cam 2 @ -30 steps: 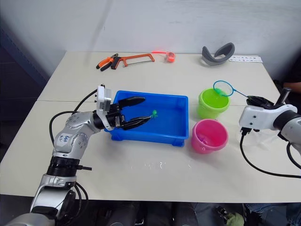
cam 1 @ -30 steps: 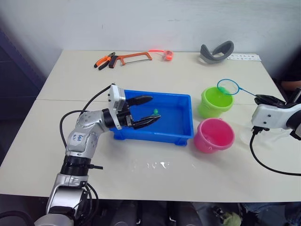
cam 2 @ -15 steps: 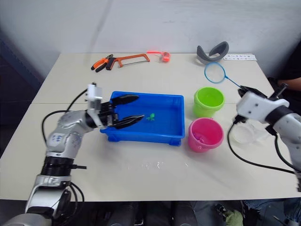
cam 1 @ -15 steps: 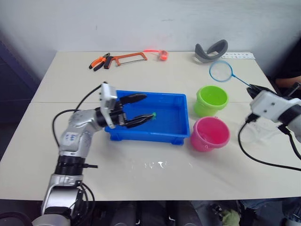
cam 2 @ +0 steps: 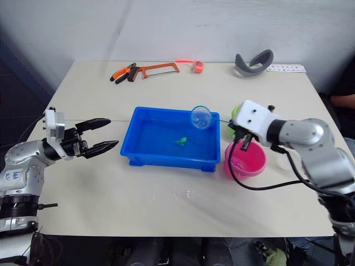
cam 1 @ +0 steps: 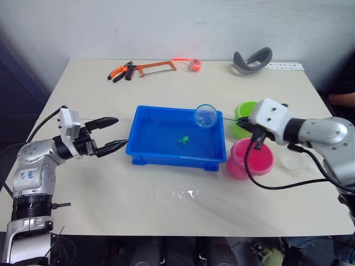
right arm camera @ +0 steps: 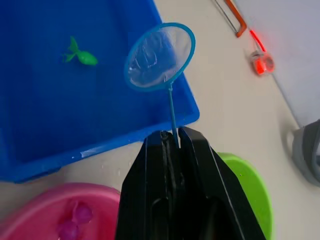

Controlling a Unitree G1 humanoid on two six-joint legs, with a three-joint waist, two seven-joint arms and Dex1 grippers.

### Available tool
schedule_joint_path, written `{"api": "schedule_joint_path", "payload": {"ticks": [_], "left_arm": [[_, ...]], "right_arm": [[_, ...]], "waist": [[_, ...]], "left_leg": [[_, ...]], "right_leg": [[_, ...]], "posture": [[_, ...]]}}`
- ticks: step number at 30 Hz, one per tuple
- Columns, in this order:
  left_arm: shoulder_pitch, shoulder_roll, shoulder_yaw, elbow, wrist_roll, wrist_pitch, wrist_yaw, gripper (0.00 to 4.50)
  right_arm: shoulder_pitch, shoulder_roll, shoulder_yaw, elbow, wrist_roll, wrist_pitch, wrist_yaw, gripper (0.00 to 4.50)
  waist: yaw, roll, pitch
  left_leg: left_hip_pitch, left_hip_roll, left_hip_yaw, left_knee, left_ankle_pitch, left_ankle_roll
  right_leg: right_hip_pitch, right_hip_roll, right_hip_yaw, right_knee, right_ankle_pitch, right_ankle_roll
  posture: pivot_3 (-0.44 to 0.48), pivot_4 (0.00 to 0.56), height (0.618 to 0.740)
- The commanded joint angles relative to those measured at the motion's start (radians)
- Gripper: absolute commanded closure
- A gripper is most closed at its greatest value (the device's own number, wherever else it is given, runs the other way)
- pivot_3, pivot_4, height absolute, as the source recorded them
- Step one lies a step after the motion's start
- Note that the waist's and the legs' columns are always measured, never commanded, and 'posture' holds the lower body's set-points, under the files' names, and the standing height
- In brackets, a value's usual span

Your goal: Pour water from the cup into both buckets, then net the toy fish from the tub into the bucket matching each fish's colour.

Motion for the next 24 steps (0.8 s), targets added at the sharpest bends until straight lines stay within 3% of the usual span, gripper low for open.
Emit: {"api": "schedule_joint_path", "payload": {"ticks": [1,7,12,17,24], "left_arm": [[0.021,0.024,0.019,-0.079,-0.030,0.026,-0.009,0.08],[0.025,0.040,0.002,-0.121,-0.028,0.058,-0.029,0.08],[0.028,0.049,-0.004,-0.144,-0.020,0.079,-0.034,0.08],[0.032,0.052,-0.005,-0.154,-0.015,0.087,-0.036,0.08],[0.019,0.052,-0.013,-0.148,-0.012,0.089,-0.037,0.08]], "right_arm": [[-0.036,0.018,0.051,0.007,-0.095,-0.040,-0.002,4.50],[-0.083,0.080,0.155,0.119,-0.260,-0.127,-0.023,4.50],[-0.083,0.155,0.175,0.118,-0.263,-0.082,0.027,4.50],[-0.075,0.247,0.123,0.044,-0.120,0.144,0.100,4.50],[-0.117,0.274,0.039,0.027,0.047,0.489,0.151,4.50]], "waist": [[-0.001,0.000,0.000],[-0.006,0.000,0.000],[-0.006,0.000,0.000],[-0.006,0.000,0.000],[-0.003,0.000,0.000]], "left_leg": [[0.000,0.000,0.000,0.000,0.000,0.000],[0.001,0.000,0.001,0.000,0.000,0.000],[0.000,0.000,0.001,0.000,0.000,0.000],[0.000,0.000,0.001,0.000,0.000,0.000],[0.000,0.000,0.000,0.000,0.000,0.000]], "right_leg": [[0.000,0.000,0.000,0.000,0.000,0.000],[0.000,0.001,-0.001,0.001,0.000,0.000],[-0.001,0.002,-0.002,0.001,0.000,0.000],[-0.001,0.002,-0.003,0.001,0.000,0.000],[0.000,0.002,-0.002,0.002,0.000,0.000]], "posture": [[0.000,0.150,0.740],[0.000,0.150,0.740],[0.000,0.150,0.740],[0.000,0.150,0.740],[0.000,0.150,0.740]]}}
